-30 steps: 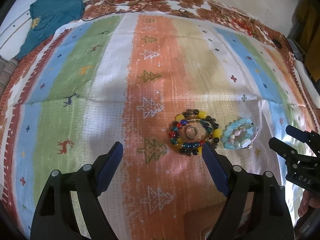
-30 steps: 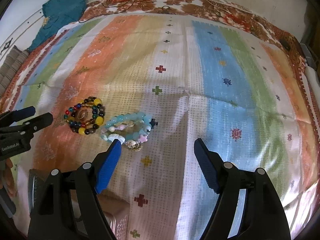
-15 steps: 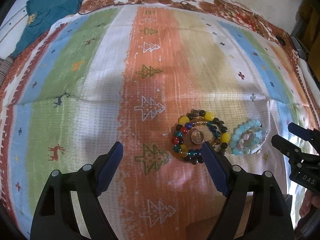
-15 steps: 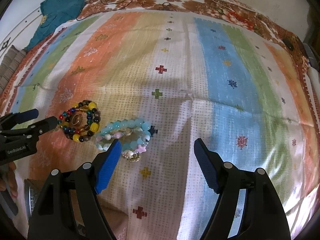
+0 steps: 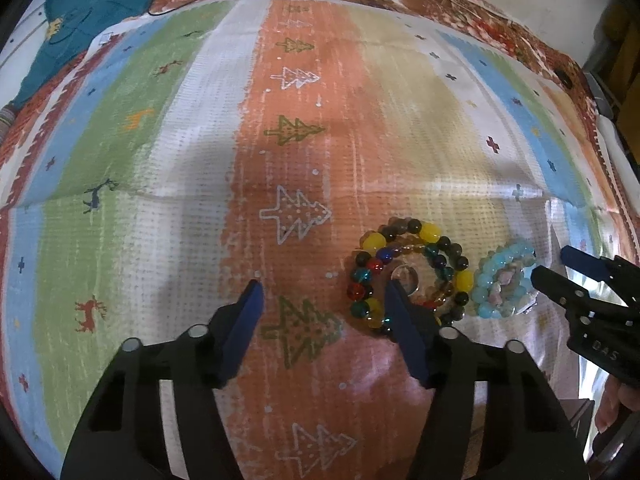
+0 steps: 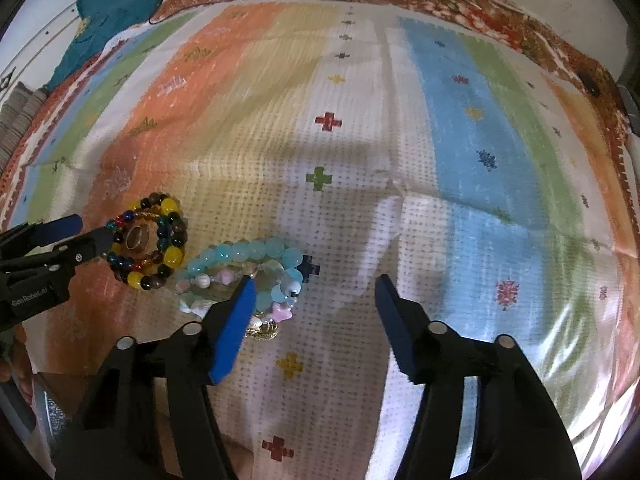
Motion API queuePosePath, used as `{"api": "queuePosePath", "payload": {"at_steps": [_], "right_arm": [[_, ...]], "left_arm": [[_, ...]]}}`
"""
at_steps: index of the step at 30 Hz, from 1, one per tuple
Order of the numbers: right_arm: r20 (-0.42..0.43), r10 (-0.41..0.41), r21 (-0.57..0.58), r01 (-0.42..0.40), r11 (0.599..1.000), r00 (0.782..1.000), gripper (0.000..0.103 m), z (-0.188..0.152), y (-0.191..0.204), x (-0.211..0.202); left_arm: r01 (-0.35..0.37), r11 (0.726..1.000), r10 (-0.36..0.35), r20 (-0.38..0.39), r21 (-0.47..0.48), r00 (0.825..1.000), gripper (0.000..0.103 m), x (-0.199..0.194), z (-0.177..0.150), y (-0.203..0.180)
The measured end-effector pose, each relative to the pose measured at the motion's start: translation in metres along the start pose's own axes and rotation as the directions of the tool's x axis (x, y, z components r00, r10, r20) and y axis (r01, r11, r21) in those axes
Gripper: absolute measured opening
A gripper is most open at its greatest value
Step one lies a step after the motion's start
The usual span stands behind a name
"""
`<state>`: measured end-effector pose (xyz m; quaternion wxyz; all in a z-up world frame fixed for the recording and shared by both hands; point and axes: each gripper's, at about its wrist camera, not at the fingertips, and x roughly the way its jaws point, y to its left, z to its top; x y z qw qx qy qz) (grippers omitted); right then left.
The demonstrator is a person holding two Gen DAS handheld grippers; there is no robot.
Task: Organize jewelry
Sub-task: 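Grasp the multicolour bead bracelet with the left tool while the right grasps the white bead bracelet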
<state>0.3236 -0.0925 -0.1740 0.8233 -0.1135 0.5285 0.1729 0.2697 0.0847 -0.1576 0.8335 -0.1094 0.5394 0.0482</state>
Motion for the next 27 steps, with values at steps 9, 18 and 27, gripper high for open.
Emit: {"api": "queuePosePath", "payload": {"at_steps": [9,18,27], "right_arm": [[-0.003,0.064,0.007,-0.064,0.998,0.998,0.022,0.000,0.002,0.002],[0.003,0.073,-0.018,-0.073,0.997,0.997,0.011,0.000,0.008,-0.002],[0.070,0.079,-0.042,-0.076,0.996,0.994,0.011,0.003,0.013,-0.029]], "left_arm": [[0.007,0.998,-0.008,0.007,0.056,1.000,0.012,0.004,0.000,-0.018],[-0.017,0.996,0.015,0.024,0.088,1.000,0.010,0.000,0.001,-0.026],[-0.028,0.995,0.023,0.049,0.094,0.999,0.009,-0.015,0.002,-0.034]]}}
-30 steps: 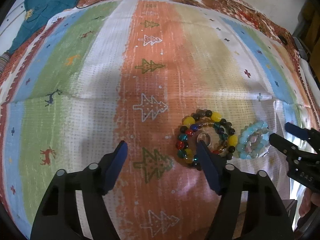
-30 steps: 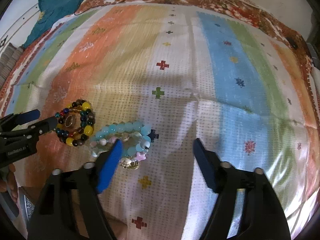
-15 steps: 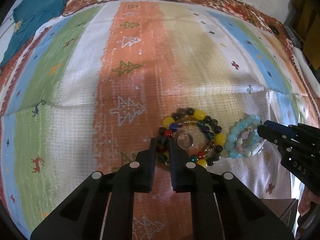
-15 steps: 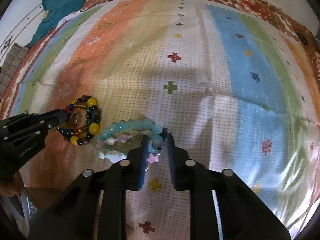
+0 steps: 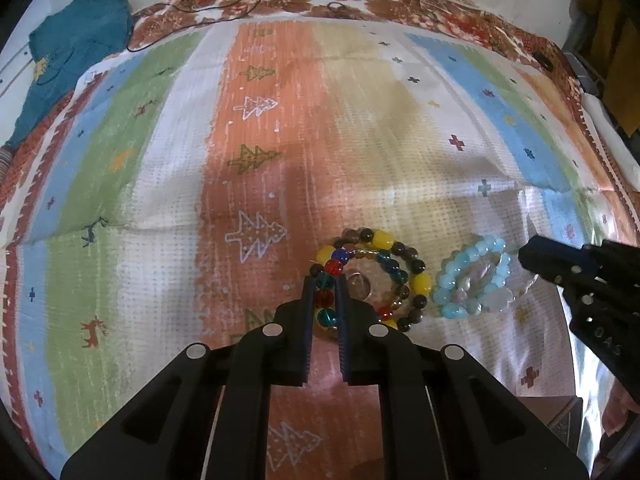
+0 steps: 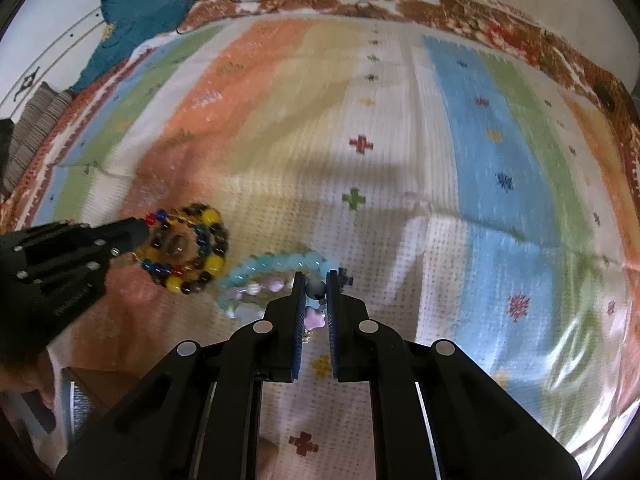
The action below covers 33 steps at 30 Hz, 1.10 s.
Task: Organize jewelry
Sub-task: 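Grasp the multicolour bead bracelet with the left tool while the right grasps the white bead bracelet, then lift both held bracelets and carry them over the silver tin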
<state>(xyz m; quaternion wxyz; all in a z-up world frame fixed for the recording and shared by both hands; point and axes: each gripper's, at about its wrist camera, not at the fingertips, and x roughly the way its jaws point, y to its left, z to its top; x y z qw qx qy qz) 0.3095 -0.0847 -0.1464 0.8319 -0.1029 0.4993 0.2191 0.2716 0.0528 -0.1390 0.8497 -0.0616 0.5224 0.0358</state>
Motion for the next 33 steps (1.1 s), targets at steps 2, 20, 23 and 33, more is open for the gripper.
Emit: {"api": "queuePosePath", "payload": {"at_steps": [2,20,23,33], "right_arm": [[0.013,0.000,-0.009,0.000,1.000,1.000,0.011,0.002,0.004,-0.005],[0.081,-0.011,-0.022,0.012,1.000,0.997,0.011,0.003,0.011,-0.037],[0.096,-0.012,-0.024,0.015,1.000,0.995,0.011,0.002,0.012,-0.043],[0.116,-0.002,-0.011,0.003,1.000,0.993,0.011,-0.006,0.012,-0.057]], "left_arm": [[-0.004,1.000,0.004,0.006,0.005,1.000,0.009,-0.003,-0.001,-0.003],[-0.001,1.000,-0.001,0.065,0.030,0.998,0.009,-0.039,0.000,-0.012],[0.002,0.999,-0.004,0.071,0.035,0.997,0.009,-0.045,0.000,-0.011],[0.003,1.000,-0.005,0.086,0.028,0.996,0.009,-0.065,-0.007,-0.007]]}}
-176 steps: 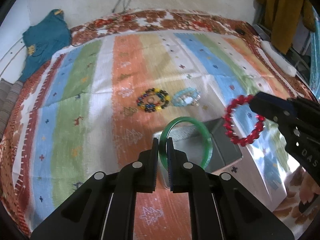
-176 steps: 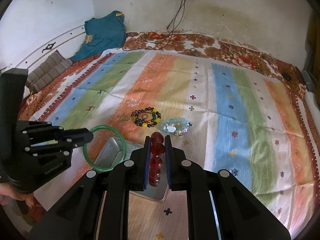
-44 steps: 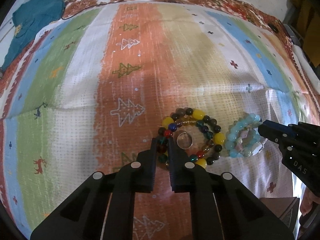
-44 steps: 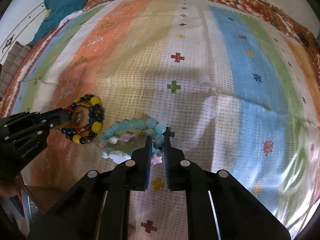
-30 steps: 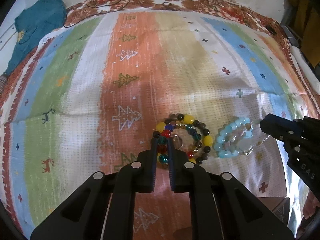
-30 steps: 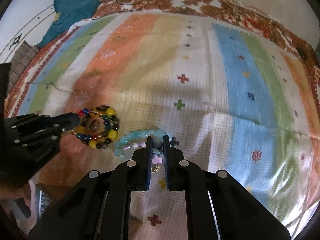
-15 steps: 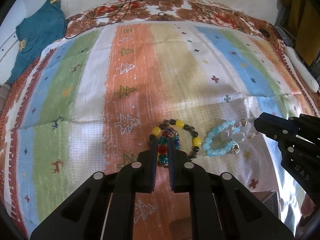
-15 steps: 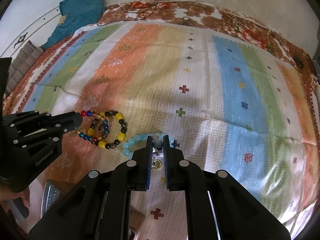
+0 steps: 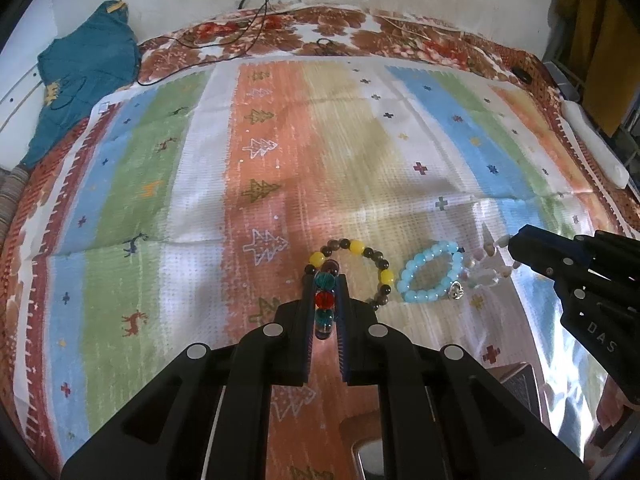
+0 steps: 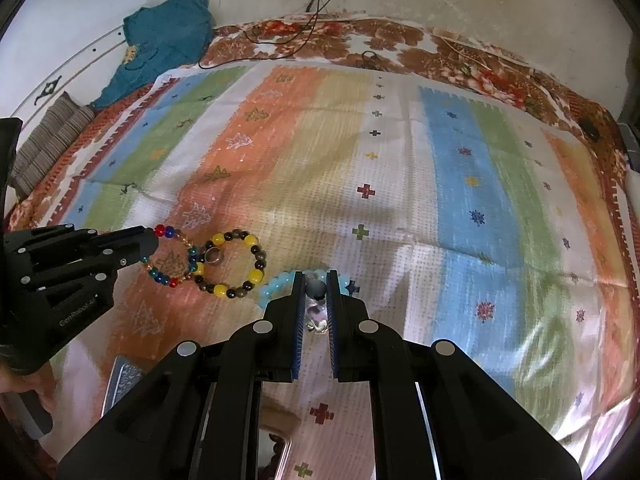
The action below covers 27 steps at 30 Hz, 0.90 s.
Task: Organize jewelry
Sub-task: 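Lift both held bracelets and carry them over the silver tin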
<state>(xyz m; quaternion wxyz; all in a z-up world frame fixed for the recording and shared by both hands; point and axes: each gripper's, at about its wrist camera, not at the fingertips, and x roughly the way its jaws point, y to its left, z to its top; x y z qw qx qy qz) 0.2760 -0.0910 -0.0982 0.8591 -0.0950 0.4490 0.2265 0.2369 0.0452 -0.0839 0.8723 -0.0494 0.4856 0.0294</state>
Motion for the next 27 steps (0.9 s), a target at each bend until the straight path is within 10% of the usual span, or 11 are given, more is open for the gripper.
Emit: {"api": "queuePosePath", "payload": {"at_steps": [27], "right_arm": [[0.093,0.031,-0.007,-0.031,0.999,0.995,0.011,-0.019,0.010,-0.060]], "left_arm": [[0.033,0.999,-0.034,0.059,0.024,0.998,0.009,-0.063,-0.025,-0.021]]}}
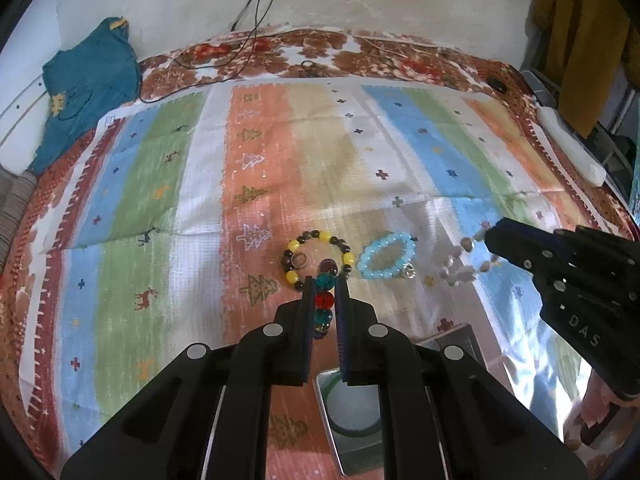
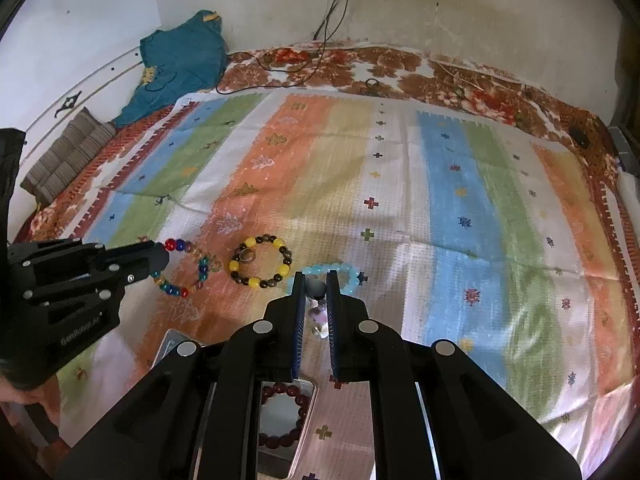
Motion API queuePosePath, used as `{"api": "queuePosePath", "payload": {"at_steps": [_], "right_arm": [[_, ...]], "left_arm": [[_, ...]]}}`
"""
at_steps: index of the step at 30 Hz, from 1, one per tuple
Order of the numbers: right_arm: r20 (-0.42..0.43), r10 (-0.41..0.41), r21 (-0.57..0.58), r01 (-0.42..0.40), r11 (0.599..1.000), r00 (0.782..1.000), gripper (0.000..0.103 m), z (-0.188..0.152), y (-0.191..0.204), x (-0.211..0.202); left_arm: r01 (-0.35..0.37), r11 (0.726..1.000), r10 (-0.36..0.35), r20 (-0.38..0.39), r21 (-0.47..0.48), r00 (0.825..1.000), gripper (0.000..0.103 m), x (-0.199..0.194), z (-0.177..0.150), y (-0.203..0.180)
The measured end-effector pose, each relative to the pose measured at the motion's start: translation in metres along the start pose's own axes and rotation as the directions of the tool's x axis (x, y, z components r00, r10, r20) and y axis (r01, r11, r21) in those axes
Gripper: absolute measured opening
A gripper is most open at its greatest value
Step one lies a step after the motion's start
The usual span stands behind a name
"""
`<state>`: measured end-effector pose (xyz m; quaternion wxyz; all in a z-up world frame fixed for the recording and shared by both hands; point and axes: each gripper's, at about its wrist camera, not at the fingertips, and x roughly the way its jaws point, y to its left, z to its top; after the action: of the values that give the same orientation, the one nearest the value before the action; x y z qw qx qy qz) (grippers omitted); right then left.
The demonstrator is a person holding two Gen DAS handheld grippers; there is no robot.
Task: Organize jewelry
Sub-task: 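Lift both held bracelets and carry them over the silver tin, then open both tools to drop the bracelets into the tin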
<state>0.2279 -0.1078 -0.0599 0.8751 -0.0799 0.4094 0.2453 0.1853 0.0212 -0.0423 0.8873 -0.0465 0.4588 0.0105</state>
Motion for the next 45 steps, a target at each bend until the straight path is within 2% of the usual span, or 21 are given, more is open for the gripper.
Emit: {"api": "queuePosePath", "payload": {"at_steps": [10,22,26,43,45], "right_arm": [[0.017,0.014,-0.011,-0.014,1.000,1.000,0.011,-0.013,0.008,-0.023],[0.014,0.040,-0.016,-0.040,0.999,0.999,0.011,-0.036,0.018,-0.046],[0.012,0.051,-0.032,-0.050,0.998,0.999,0.011,-0.043,0.024,-0.050],[0.002,0.062,-0.045,-0.062,0.997,0.998,0.011,-0.060,0.032,-0.061],[0.004,0.057,-0.034,-0.057,0.998,0.998,0.011,-0.061,0.031,-0.060]], "left_arm": [[0.040,0.999,-0.041,0.029,0.013,0.999,0.009,-0.028,-0.015,-0.015],[0.054,0.998,-0.055,0.032,0.008,0.998,0.009,-0.047,-0.037,-0.021],[0.099,0.995,-0.098,0.030,-0.023,0.995,0.009,-0.055,-0.044,-0.021],[0.086,0.996,-0.086,0.025,-0.021,0.996,0.009,-0.062,-0.059,-0.024],[0.083,0.996,-0.082,0.026,-0.032,0.996,0.013,-0.063,-0.060,-0.022]]}}
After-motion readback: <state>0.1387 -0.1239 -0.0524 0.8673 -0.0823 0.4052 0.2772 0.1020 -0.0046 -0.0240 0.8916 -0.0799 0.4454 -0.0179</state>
